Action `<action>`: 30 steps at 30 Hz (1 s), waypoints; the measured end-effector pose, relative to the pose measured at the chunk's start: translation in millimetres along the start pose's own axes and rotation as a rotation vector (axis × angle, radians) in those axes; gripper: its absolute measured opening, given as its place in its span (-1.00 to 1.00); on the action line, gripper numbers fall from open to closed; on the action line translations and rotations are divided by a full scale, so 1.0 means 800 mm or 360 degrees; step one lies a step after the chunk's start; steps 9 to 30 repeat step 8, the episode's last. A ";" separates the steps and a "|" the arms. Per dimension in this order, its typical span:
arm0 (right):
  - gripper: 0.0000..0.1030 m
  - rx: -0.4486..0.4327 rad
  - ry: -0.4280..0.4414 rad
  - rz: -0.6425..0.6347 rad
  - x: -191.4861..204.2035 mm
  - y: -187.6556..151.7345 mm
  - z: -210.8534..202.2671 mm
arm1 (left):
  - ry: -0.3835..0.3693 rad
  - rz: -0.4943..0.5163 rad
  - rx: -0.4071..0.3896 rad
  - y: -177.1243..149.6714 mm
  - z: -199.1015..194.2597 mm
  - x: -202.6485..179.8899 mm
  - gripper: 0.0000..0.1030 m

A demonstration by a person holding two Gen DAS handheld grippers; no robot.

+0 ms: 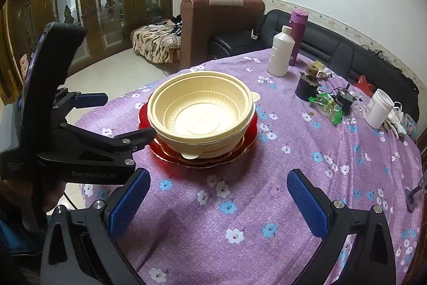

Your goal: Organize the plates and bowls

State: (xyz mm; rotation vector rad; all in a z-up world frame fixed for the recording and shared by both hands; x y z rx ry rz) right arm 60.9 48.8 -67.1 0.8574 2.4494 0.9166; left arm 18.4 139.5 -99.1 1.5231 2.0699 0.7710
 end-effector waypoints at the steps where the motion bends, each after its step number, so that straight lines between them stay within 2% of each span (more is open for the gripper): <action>1: 0.99 -0.0002 -0.0005 0.0002 -0.001 0.001 0.001 | -0.0014 -0.0001 0.0010 -0.001 0.001 -0.001 1.00; 3: 0.99 -0.0006 -0.0014 0.0001 -0.002 0.003 0.002 | -0.0044 -0.0022 0.0027 -0.001 0.003 -0.002 1.00; 30: 0.99 -0.0016 -0.0015 0.0005 -0.001 0.006 0.003 | -0.0022 -0.0029 0.0006 0.003 0.005 0.001 1.00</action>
Point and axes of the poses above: each gripper's, at about its wrist camera, not at the fingertips, and z roughly the way its jaws point, x to its left, y to its top, the point moved 10 cm from there along z, roughly the way its jaws point, and after that the axes turned 5 degrees about -y, right-handed, at the moved point
